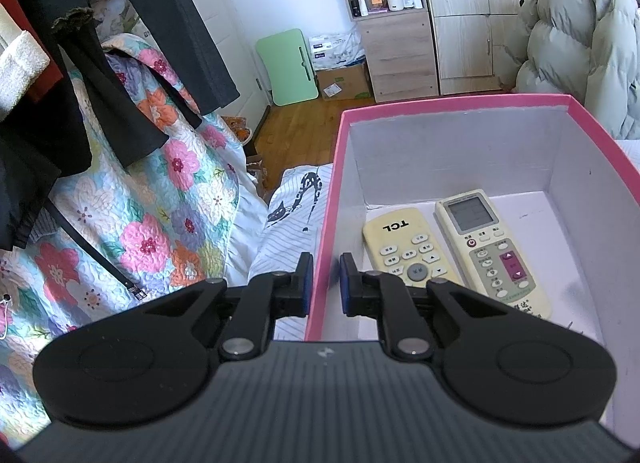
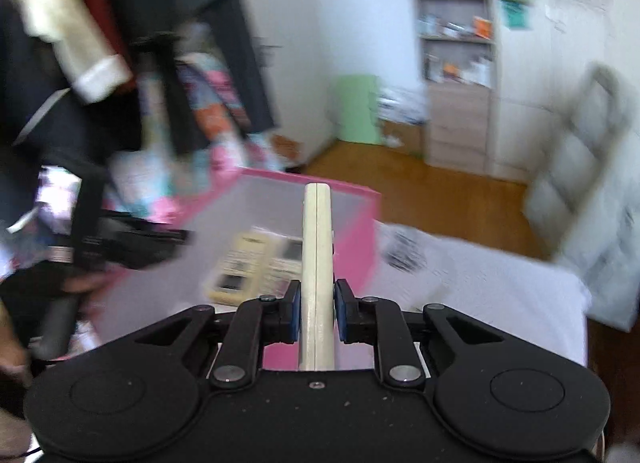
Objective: Organize rigid objects
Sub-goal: 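Carry the long white remote into the pink box and open the right tool, then move the right tool back to the square white charger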
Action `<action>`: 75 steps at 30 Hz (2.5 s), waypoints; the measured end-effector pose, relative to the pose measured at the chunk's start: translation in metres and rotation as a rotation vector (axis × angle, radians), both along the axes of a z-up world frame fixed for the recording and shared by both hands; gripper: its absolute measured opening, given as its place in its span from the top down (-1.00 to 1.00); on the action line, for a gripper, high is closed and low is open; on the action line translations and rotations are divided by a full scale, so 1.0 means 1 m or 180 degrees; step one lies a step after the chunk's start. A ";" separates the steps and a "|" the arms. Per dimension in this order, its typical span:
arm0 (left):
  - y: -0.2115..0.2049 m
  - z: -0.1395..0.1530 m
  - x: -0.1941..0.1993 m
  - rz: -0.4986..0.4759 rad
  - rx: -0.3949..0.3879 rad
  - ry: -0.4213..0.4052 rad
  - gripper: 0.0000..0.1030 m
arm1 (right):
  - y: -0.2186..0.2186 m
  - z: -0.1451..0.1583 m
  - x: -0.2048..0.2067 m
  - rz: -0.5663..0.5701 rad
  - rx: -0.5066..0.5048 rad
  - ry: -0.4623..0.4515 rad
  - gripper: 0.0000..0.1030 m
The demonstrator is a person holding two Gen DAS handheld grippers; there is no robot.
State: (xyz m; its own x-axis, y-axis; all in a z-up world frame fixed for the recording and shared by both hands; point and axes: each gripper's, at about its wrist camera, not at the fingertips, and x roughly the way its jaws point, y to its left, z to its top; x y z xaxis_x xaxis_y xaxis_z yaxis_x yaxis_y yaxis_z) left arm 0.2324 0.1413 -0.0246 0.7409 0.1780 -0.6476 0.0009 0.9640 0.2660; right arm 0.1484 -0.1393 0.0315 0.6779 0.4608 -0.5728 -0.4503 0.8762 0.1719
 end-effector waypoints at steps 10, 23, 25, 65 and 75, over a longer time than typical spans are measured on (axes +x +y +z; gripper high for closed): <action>0.005 0.002 -0.003 0.0017 -0.0084 -0.0056 0.76 | 0.093 -0.021 0.063 0.0801 -0.0518 0.0317 0.59; 0.002 0.004 -0.005 0.0009 -0.0089 -0.0091 0.78 | 0.150 -0.055 0.088 0.1012 -0.1046 0.0405 0.61; 0.002 0.004 -0.006 0.0010 -0.0093 -0.0091 0.78 | 0.155 -0.059 0.084 0.0984 -0.1183 0.0318 0.61; -0.006 0.003 -0.003 -0.0025 0.0135 -0.0020 0.73 | -0.086 -0.073 -0.036 -0.0743 0.0062 0.0626 -0.21; -0.006 0.003 -0.005 -0.0065 0.0160 -0.0051 0.72 | -0.088 -0.115 -0.024 -0.0810 -0.0426 0.0550 -0.33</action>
